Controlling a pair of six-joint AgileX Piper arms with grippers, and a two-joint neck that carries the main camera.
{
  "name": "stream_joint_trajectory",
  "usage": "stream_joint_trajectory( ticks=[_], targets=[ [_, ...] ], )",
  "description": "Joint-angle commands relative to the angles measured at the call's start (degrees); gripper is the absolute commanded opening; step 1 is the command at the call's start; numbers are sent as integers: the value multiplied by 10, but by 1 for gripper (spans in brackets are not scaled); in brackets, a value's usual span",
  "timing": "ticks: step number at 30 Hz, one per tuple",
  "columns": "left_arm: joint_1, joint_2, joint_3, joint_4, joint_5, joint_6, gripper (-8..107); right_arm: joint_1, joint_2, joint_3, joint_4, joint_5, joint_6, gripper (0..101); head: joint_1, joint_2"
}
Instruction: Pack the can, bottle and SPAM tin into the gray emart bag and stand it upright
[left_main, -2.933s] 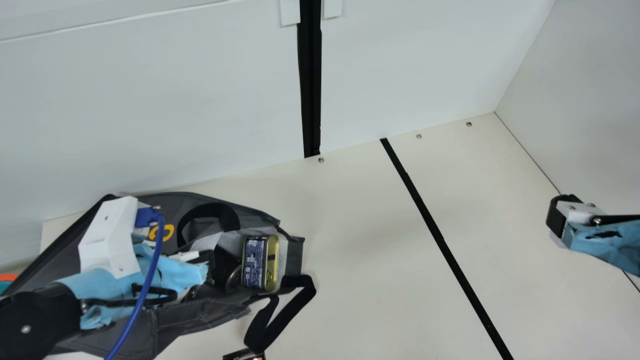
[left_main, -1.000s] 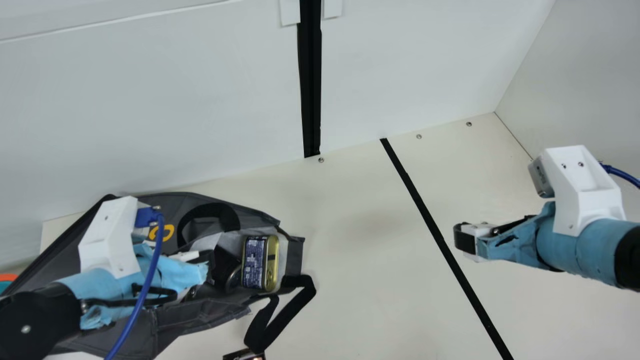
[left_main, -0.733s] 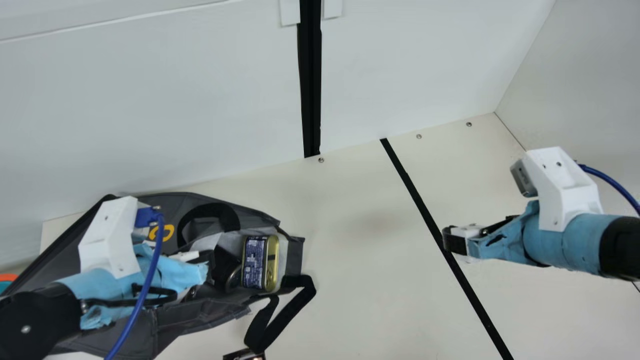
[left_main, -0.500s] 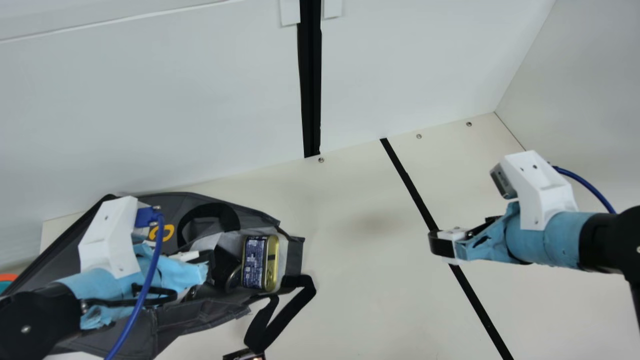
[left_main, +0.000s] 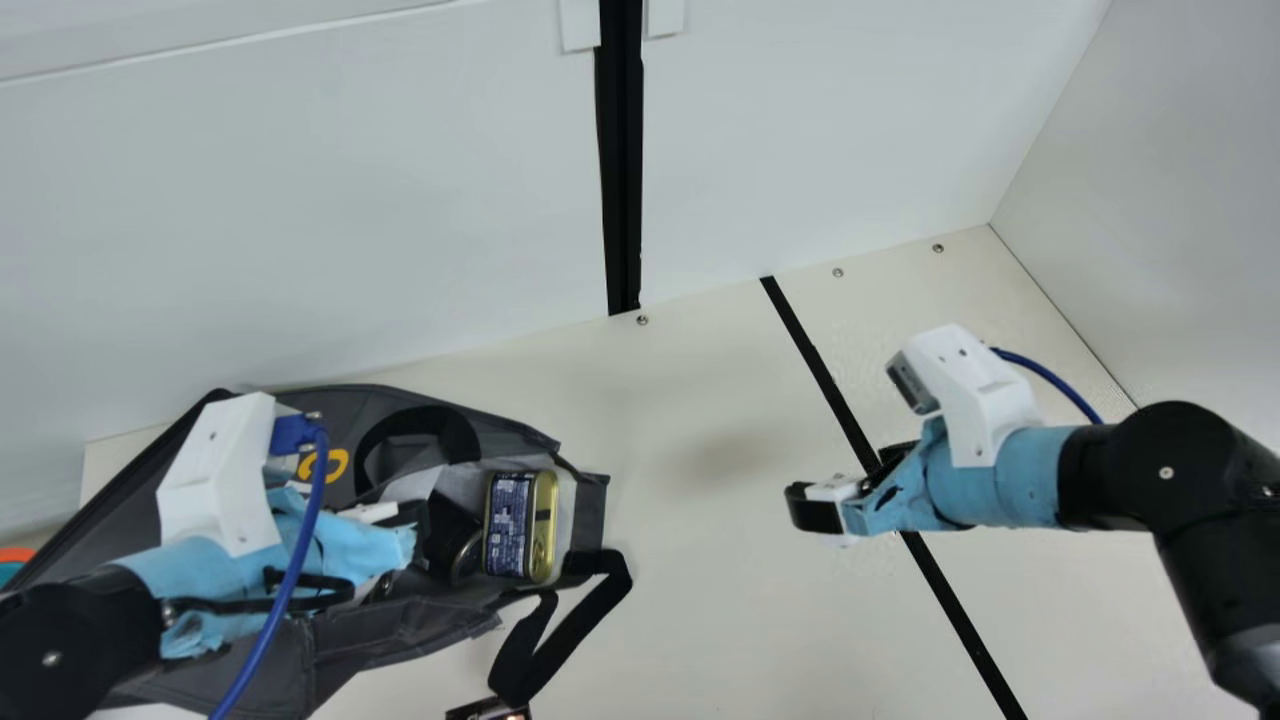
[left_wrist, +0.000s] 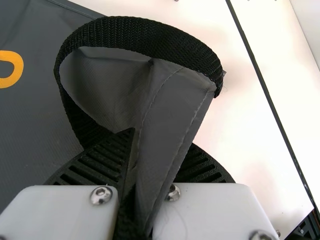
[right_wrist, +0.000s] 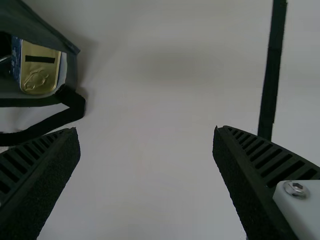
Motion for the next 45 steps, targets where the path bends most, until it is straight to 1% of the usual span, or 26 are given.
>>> stream_joint_trajectory(
  ticks=[1,9,15,21,33,45],
  targets=[
    [0,0,0,0,0,0,-8,8,7,6,13,-7,-7,95,-13,0],
    [0,0,0,0,0,0,-8,48,45,26,52,-44,-34,95,-13,0],
    [0,0,0,0,0,0,-8,74,79,30,80,-65,-57,95,-13,0],
    [0,0,0,0,0,0,-8,96,118,27,111,-78,-84,95,-13,0],
    [0,0,0,0,0,0,-8,136,206,0,174,-86,-147,95,-13,0],
    [0,0,0,0,0,0,-8,174,292,-40,212,-87,-188,95,-13,0]
  ],
)
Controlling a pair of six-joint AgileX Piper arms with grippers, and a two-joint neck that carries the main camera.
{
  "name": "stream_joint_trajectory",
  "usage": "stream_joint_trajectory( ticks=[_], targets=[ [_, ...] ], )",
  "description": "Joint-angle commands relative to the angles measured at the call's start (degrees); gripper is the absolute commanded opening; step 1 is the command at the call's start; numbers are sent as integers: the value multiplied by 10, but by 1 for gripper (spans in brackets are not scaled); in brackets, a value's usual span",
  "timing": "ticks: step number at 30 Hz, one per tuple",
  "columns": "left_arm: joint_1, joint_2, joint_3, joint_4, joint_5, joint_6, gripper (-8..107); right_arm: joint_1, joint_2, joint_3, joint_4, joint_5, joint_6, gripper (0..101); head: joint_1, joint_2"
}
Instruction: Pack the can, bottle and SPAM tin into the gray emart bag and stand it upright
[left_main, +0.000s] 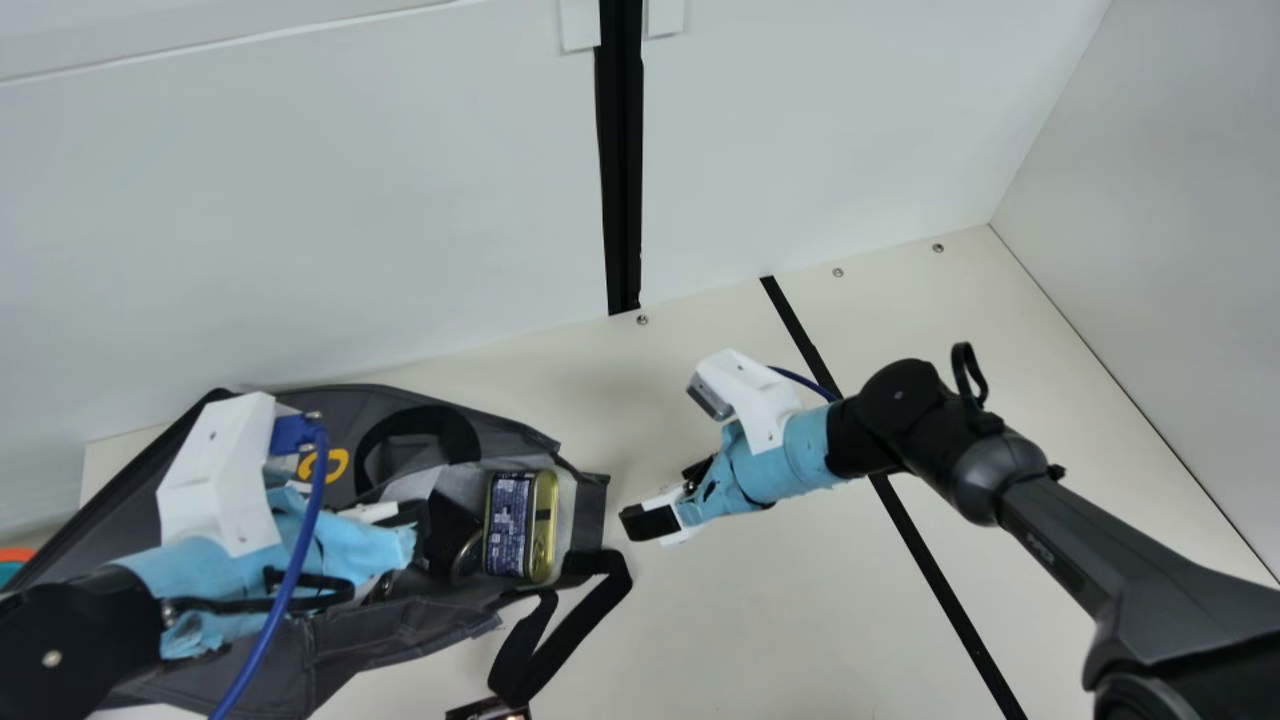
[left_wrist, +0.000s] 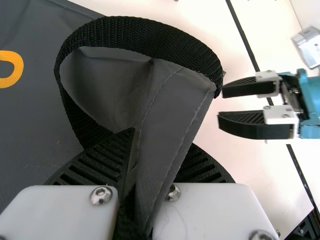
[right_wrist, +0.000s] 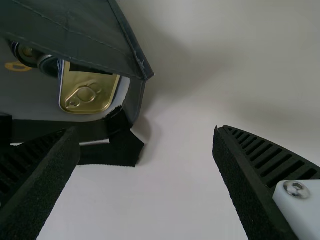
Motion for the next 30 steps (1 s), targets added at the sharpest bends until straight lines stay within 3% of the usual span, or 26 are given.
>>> stream_joint_trajectory(
  ticks=[1,17,30],
  targets=[
    [0,0,0,0,0,0,-8,5,15,-7,4,2,-5,95,-13,0],
    [0,0,0,0,0,0,-8,39,114,-68,48,4,-33,95,-13,0],
    [0,0,0,0,0,0,-8,76,162,-92,75,-4,-45,95,-13,0]
  ],
)
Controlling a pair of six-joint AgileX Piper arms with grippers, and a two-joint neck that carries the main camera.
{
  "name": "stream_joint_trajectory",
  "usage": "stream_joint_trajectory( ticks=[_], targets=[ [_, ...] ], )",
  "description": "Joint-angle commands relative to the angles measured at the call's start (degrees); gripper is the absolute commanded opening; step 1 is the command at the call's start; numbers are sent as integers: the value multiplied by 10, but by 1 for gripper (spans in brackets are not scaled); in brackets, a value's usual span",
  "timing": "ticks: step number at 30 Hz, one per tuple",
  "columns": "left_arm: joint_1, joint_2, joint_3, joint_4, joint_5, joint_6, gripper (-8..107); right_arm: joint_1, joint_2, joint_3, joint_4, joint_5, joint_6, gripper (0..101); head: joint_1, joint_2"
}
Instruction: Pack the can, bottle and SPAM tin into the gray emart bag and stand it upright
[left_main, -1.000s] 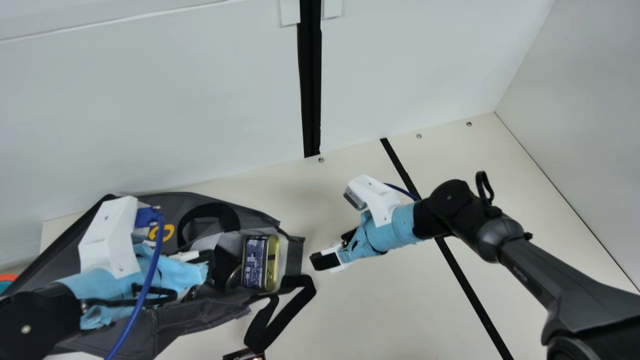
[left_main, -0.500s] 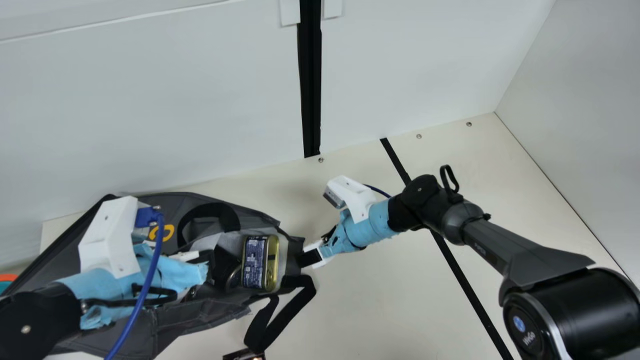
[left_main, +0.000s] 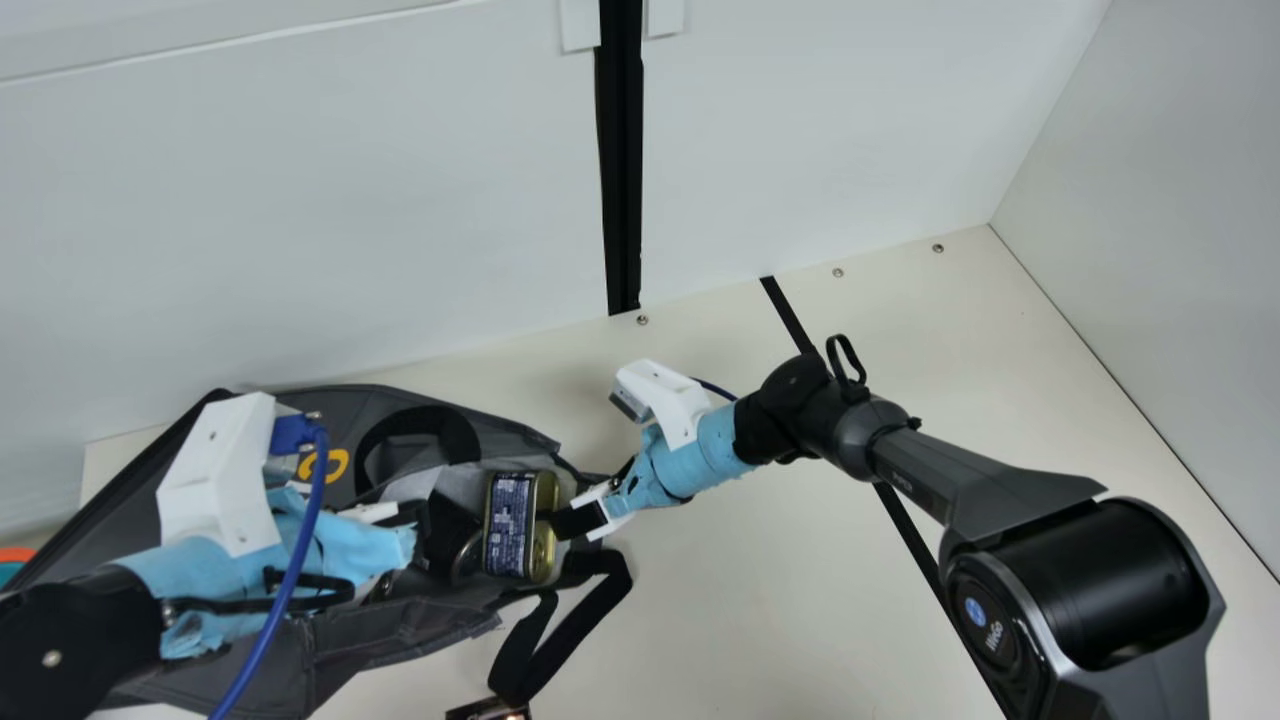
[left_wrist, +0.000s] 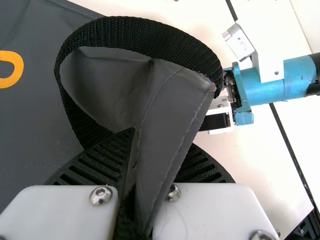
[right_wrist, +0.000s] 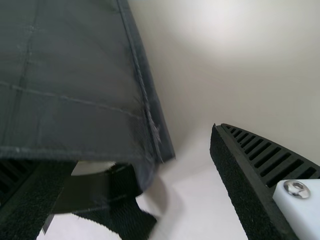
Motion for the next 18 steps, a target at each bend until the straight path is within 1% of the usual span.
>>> stream_joint_trajectory(
  ticks=[1,10,18],
  targets=[
    [0,0,0,0,0,0,-8,5,7,-2,-5,-5,2,95,-13,0],
    [0,0,0,0,0,0,-8,33,29,-22,4,-14,6,95,-13,0],
    [0,0,0,0,0,0,-8,72,40,-29,19,-27,12,95,-13,0]
  ],
)
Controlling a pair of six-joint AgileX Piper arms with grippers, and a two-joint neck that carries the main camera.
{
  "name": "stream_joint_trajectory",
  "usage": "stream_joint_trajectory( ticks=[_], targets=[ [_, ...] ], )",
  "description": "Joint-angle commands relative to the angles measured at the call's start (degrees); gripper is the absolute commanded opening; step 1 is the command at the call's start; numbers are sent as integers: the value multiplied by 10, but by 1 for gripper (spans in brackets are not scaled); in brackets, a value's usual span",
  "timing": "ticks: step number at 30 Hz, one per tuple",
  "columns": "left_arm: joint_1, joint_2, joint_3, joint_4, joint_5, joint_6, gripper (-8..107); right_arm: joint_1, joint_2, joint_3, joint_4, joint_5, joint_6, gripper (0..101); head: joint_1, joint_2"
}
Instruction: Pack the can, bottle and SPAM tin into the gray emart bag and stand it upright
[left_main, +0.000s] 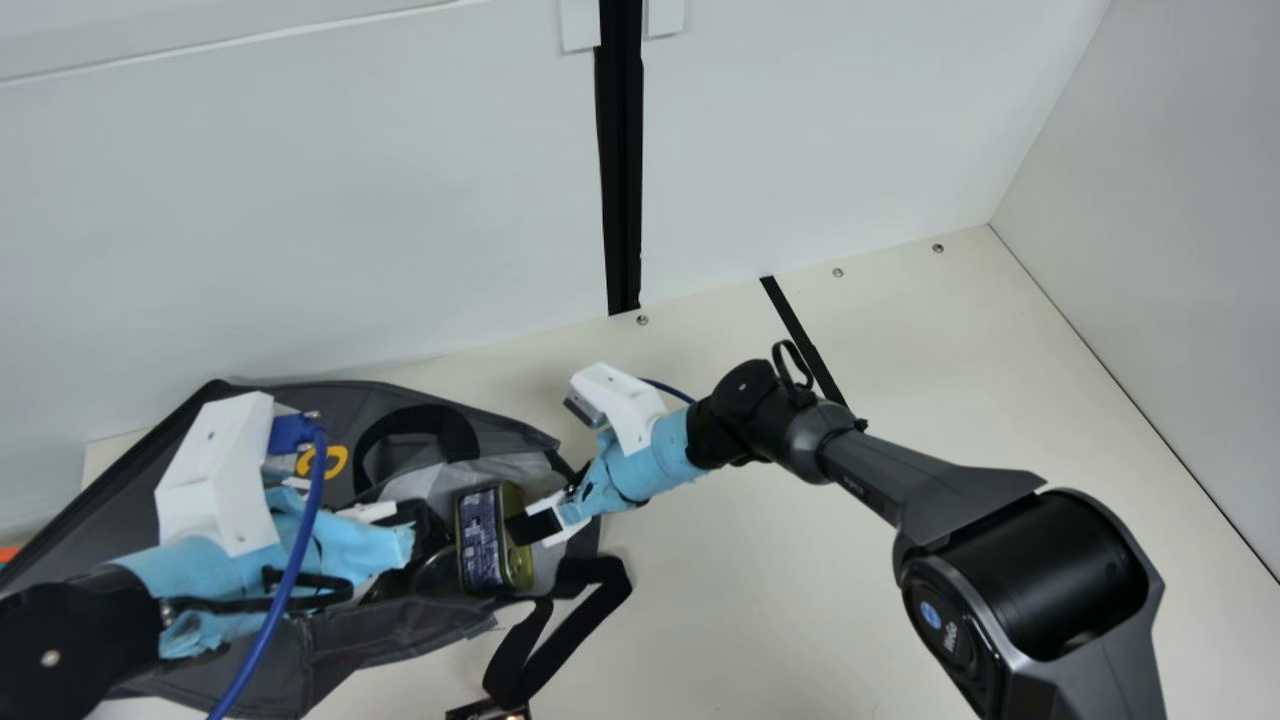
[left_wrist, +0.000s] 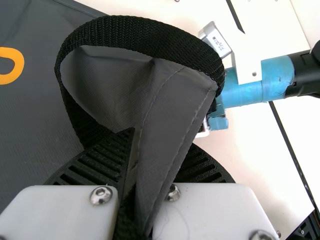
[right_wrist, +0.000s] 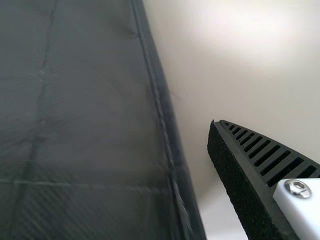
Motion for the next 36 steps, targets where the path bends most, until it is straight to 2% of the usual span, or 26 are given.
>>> stream_joint_trajectory(
  ticks=[1,6,20,36],
  targets=[
    [0,0,0,0,0,0,-8,11,3,1,0,7,4,95,-13,-1],
    [0,0,0,0,0,0,-8,35,6,2,14,0,5,95,-13,-1],
    [0,0,0,0,0,0,-8,45,-6,21,40,8,14,1,-13,-1],
    [0,0,0,0,0,0,-8,6,-78,76,67,45,5,0,-13,-1]
  ],
)
